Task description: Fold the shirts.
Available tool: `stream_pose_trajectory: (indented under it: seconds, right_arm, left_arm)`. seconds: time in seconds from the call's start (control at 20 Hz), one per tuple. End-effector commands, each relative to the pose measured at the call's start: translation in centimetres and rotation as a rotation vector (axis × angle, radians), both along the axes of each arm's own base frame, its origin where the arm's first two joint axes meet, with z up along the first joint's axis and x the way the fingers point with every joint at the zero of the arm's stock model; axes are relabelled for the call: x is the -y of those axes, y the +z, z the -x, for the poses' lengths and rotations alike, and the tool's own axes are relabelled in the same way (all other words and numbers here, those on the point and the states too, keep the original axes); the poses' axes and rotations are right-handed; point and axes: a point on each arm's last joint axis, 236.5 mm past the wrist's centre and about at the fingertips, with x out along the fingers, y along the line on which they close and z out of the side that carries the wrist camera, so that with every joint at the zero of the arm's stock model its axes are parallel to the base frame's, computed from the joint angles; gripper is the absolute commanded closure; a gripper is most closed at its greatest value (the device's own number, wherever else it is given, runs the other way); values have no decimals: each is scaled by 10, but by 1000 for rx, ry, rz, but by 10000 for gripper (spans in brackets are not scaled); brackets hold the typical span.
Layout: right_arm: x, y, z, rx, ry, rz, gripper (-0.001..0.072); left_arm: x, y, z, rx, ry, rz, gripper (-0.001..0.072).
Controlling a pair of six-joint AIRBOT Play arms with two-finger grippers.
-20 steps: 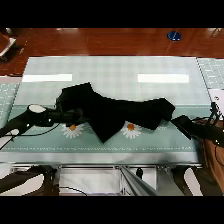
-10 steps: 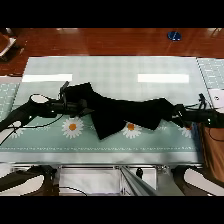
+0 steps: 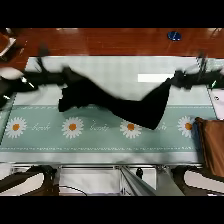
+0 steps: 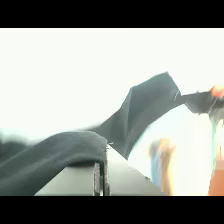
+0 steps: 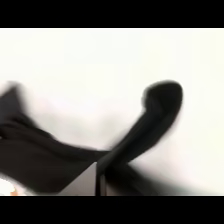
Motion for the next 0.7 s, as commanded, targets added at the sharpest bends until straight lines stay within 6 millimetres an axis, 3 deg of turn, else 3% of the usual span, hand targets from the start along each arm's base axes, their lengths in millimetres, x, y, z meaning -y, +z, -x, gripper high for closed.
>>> stream_pose_trajectory:
  seconds: [0.0, 0.05, 0.15, 0.25, 0.35, 0.45, 0.55, 0.65]
  right_arm:
    - [-6, 184, 0, 382, 22, 129, 683]
    - [-10, 241, 17, 513, 18, 154, 683]
    - [-15, 329, 64, 733, -1, 218, 683]
    - [-15, 383, 120, 895, -46, 295, 683]
    - [-9, 411, 172, 994, -110, 395, 683]
    - [-2, 431, 219, 1077, -177, 477, 683]
    - [3, 442, 258, 1130, -231, 525, 683]
    - [7, 440, 283, 1133, -257, 574, 683]
  left_arm:
    - [-43, 193, 4, 389, 86, 51, 685]
    - [-54, 240, 18, 480, 118, 50, 685]
    - [-68, 320, 60, 687, 161, -1, 685]
    - [-75, 369, 106, 833, 199, -82, 685]
    - [-79, 391, 146, 899, 262, -187, 685]
    - [-75, 395, 184, 920, 320, -317, 685]
    - [-72, 400, 212, 963, 383, -405, 685]
    - [-66, 402, 237, 995, 412, -467, 684]
